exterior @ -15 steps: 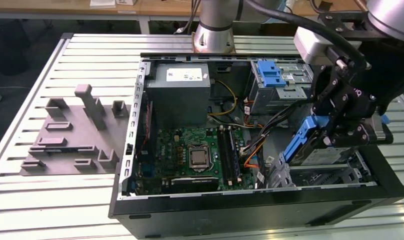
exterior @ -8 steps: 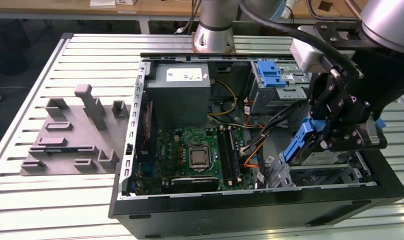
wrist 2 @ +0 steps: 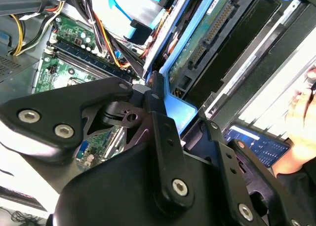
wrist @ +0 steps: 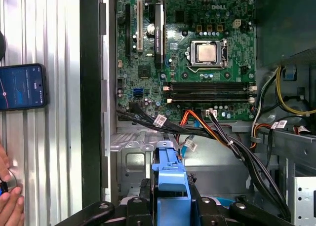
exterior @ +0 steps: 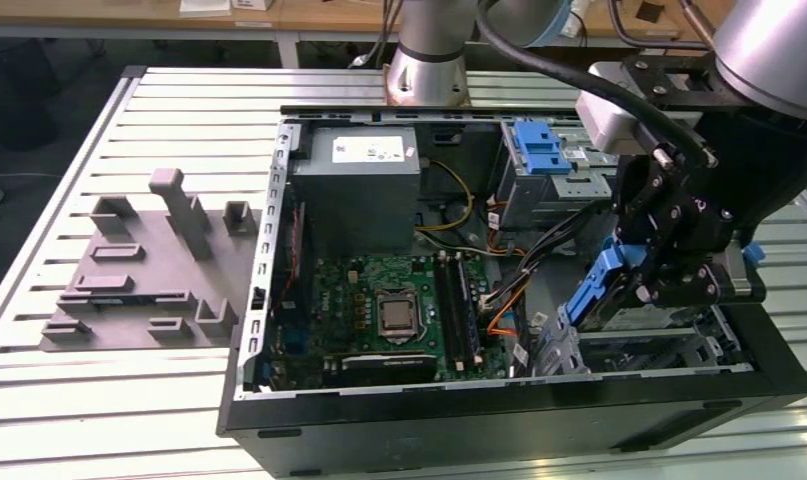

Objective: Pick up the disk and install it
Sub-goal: 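Insert the disk into the insertion slot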

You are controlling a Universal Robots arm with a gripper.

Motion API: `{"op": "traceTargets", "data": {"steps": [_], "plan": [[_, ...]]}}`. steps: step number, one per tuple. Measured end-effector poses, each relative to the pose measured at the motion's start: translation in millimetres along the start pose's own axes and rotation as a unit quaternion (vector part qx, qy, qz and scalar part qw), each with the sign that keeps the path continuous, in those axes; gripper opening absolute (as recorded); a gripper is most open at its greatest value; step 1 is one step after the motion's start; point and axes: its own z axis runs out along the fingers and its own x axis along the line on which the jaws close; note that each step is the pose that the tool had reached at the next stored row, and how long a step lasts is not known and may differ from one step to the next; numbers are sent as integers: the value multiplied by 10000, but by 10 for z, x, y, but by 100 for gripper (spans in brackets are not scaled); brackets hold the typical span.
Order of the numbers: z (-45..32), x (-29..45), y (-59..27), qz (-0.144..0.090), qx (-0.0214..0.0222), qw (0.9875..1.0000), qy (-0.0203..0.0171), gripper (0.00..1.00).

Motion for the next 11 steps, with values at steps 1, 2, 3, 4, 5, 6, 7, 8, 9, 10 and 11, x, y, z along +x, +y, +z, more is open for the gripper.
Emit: {"op": "traceTargets", "data": {"steps": [1,2,3,4,5,6,7,8,9,10,11], "plan": [[0,0,0,0,0,10000,0,36],[1,0,0,0,0,10000,0,36],[5,0,0,0,0,10000,-1,36],[14,0,0,0,0,10000,-2,36],[25,1,0,0,0,10000,-2,36],[38,1,0,0,0,10000,0,36],[53,1,0,0,0,10000,0,36],[69,1,0,0,0,10000,0,36],[85,1,0,0,0,10000,0,36],[98,1,0,0,0,10000,0,36],[106,1,0,0,0,10000,0,36]]}}
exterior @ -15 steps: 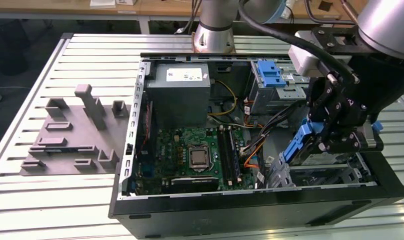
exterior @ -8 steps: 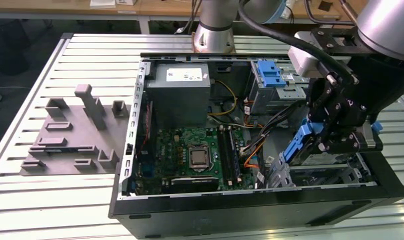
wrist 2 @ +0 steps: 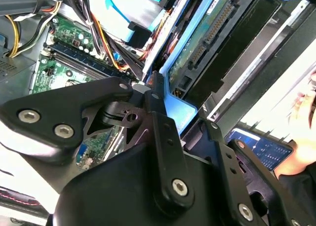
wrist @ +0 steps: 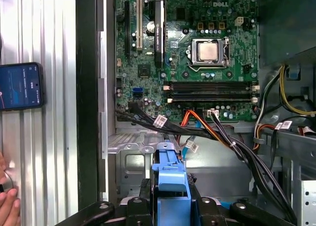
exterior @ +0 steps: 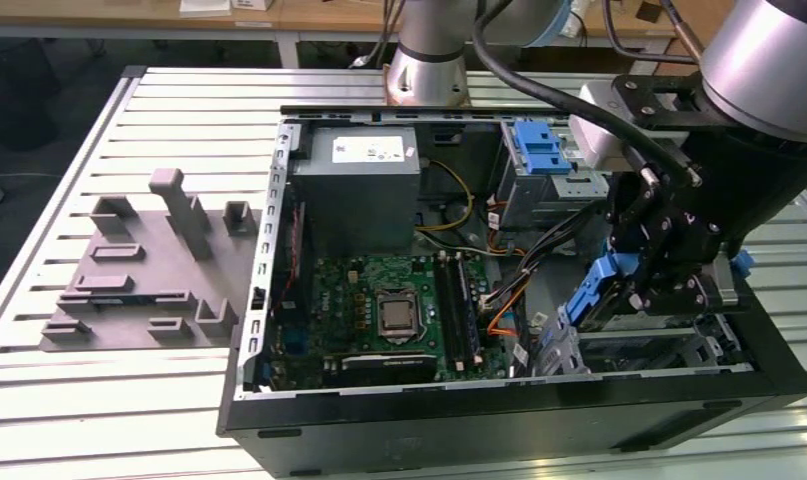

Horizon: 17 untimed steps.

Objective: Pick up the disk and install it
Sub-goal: 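Insert the disk into the insertion slot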

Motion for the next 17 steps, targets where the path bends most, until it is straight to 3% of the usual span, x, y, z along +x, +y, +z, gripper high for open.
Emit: {"op": "traceTargets", "data": {"steps": [6,7,12,13,14,17], "plan": [[6,1,0,0,0,10000,0,43],[6,0,0,0,0,10000,0,50],[30,0,0,0,0,10000,0,49],[35,0,0,0,0,10000,0,42],[38,0,0,0,0,10000,1,42],[54,1,0,0,0,10000,0,24]]}}
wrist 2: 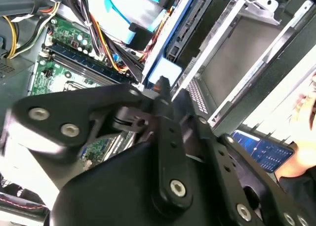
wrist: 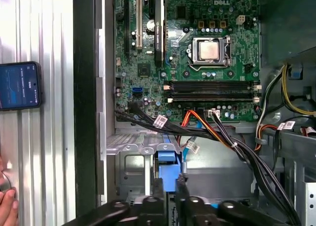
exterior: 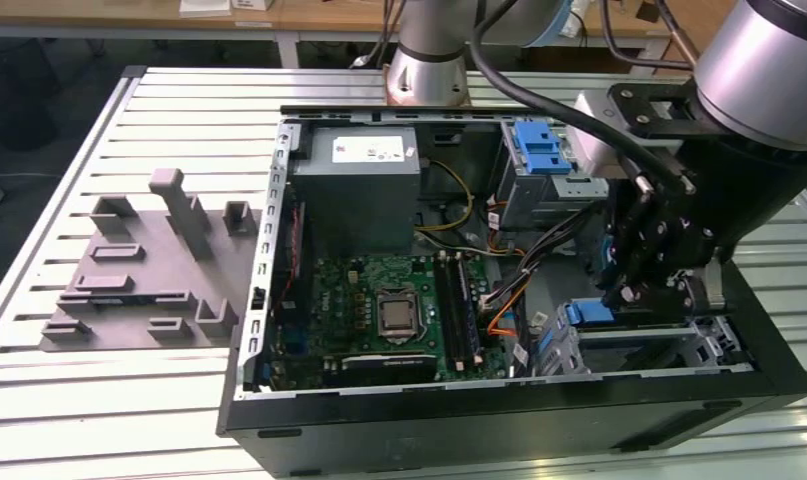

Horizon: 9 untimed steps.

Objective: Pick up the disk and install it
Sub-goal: 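Insert the disk into the insertion slot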

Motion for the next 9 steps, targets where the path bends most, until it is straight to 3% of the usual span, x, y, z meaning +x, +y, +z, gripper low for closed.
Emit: {"op": "traceTargets", "data": {"steps": [1,3,9], "plan": [[5,0,0,0,0,10000,0,24],[16,0,0,0,0,10000,0,13],[29,1,0,0,0,10000,0,11]]}}
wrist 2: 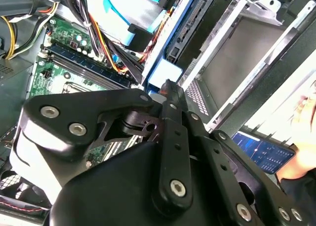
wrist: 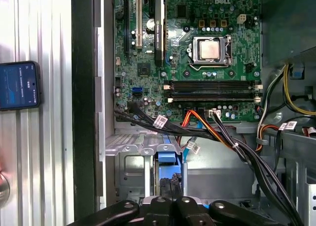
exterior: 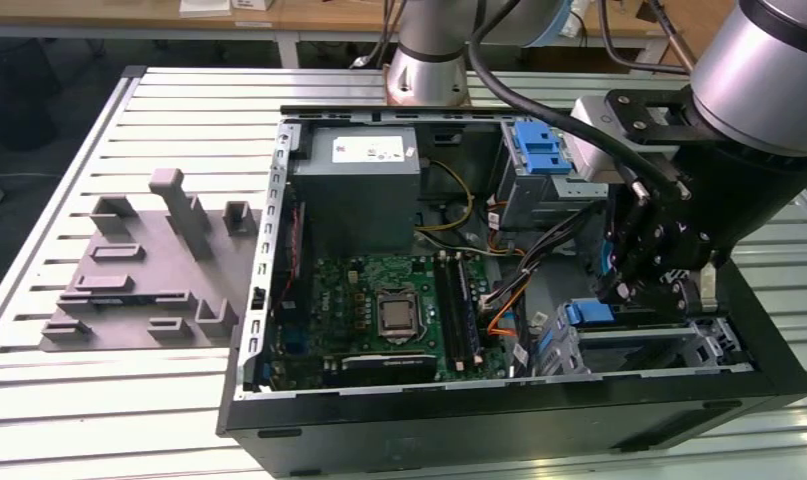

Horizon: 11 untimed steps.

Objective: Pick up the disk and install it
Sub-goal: 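Insert the disk into the insertion slot, then insert the first disk wire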

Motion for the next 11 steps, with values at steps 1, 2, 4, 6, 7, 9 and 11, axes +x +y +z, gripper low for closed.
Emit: {"op": "traceTargets", "data": {"steps": [1,2,4,6,7,9,11], "plan": [[0,0,0,0,0,10000,0,11],[0,0,0,0,0,10000,0,11],[1,0,0,0,0,10000,0,11],[1,0,0,0,0,10000,0,11],[1,0,0,0,0,10000,0,11],[1,0,-1,0,0,10000,0,11],[2,-1,-10,0,0,10000,-1,11]]}}
